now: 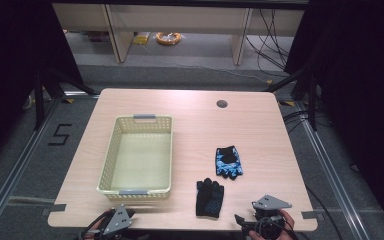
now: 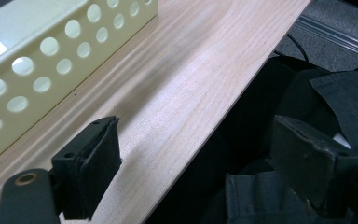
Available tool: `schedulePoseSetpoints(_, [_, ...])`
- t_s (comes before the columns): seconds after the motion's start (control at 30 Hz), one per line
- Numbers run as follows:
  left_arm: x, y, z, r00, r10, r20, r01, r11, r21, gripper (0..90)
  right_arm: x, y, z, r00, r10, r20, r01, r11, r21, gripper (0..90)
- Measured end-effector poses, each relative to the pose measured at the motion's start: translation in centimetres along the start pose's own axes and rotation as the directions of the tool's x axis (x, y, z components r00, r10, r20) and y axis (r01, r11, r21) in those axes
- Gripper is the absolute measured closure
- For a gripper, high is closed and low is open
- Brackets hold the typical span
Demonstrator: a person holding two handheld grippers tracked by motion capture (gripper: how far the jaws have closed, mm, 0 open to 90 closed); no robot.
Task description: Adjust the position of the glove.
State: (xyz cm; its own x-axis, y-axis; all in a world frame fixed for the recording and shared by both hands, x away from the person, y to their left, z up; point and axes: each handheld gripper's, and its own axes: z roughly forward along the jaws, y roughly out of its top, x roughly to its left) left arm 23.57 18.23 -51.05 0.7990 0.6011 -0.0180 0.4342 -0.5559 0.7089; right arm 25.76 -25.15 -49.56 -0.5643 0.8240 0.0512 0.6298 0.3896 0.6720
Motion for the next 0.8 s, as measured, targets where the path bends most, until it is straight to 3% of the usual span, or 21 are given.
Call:
schedulePoseSetpoints(0.07, [0.0, 0.0, -0.1, 1.0, 0.008, -0.003, -0.008, 0.9999, -0.007, 15.6, 0.0, 0.0, -0.1, 1.0, 0.001, -0.003, -0.001, 1.0, 0.006, 25.7])
schedulePoseSetpoints(0.2, [-0.2, 0.1, 0.0, 0.9983, -0.042, 0.041, 0.043, 0.9988, -0.023, 15.7, 0.1, 0.1, -0.1, 0.9996, -0.022, -0.014, 0.022, 1.0, -0.009, 29.6])
schedulePoseSetpoints(0.27, [-0.2, 0.1, 0.1, 0.9987, -0.033, 0.039, 0.034, 0.9991, -0.026, 15.7, 0.3, 0.1, -0.1, 0.9997, -0.018, -0.016, 0.018, 1.0, -0.008, 29.6])
schedulePoseSetpoints(0.3, [-0.1, 0.2, 0.0, 0.9995, 0.002, 0.03, -0.001, 0.9998, -0.022, 15.7, 0.3, 0.1, -0.1, 0.9997, -0.018, -0.016, 0.018, 1.0, -0.008, 29.6])
schedulePoseSetpoints(0.4, [-0.1, 0.2, 0.1, 0.9994, -0.008, 0.035, 0.009, 0.9996, -0.026, 15.8, 0.2, 0.3, -0.1, 0.9983, -0.042, -0.04, 0.041, 0.999, -0.011, 31.1])
schedulePoseSetpoints(0.47, [-0.3, 0.2, 0.1, 0.999, -0.028, 0.036, 0.028, 0.9993, -0.025, 16.3, 0.3, 0.3, -0.2, 0.9991, -0.024, -0.035, 0.024, 1.0, -0.007, 32.0])
schedulePoseSetpoints(0.5, [-0.4, 0.5, 0.2, 0.9998, 0.009, 0.02, -0.008, 0.9996, -0.028, 17.3, 0.3, 0.4, -0.1, 0.9986, -0.042, -0.031, 0.042, 0.999, -0.012, 33.5])
schedulePoseSetpoints(0.53, [-0.5, 0.6, 0.3, 0.9997, 0.009, 0.024, -0.008, 0.9992, -0.04, 18.2, 0.4, 0.4, -0.1, 0.9992, -0.011, -0.039, 0.011, 1.0, -0.018, 33.8])
schedulePoseSetpoints(0.6, [-0.6, 0.8, 0.4, 0.9997, 0.005, 0.025, -0.004, 0.9992, -0.041, 19.3, 0.3, 0.5, -0.1, 0.9987, -0.017, -0.048, 0.016, 1.0, -0.018, 33.9])
schedulePoseSetpoints(0.63, [-0.7, 0.9, 0.5, 0.9994, -0.003, 0.035, 0.005, 0.9988, -0.048, 20.1, 0.2, 0.7, 0.1, 0.9978, -0.047, -0.048, 0.045, 0.999, -0.03, 35.5])
schedulePoseSetpoints(0.67, [-0.7, 1.3, 0.7, 0.9988, 0.021, 0.044, -0.017, 0.9969, -0.076, 20.6, 0.3, 0.7, 0.1, 0.9988, -0.03, -0.04, 0.029, 0.999, -0.031, 35.9])
schedulePoseSetpoints(0.7, [-0.8, 1.5, 0.7, 0.9984, -0.004, 0.056, 0.007, 0.9977, -0.068, 20.7, 0.3, 0.8, 0.0, 0.9986, -0.027, -0.045, 0.026, 0.999, -0.028, 36.1])
schedulePoseSetpoints(0.73, [-1.0, 1.7, 0.9, 0.9984, -0.015, 0.055, 0.02, 0.9957, -0.09, 20.9, 0.4, 0.9, 0.0, 0.9987, -0.018, -0.048, 0.016, 0.999, -0.031, 36.5])
schedulePoseSetpoints(0.8, [-1.1, 2.2, 1.3, 0.9978, -0.017, 0.063, 0.024, 0.9935, -0.111, 22.9, 0.2, 1.1, 0.0, 0.9978, -0.03, -0.059, 0.028, 0.999, -0.038, 37.3])
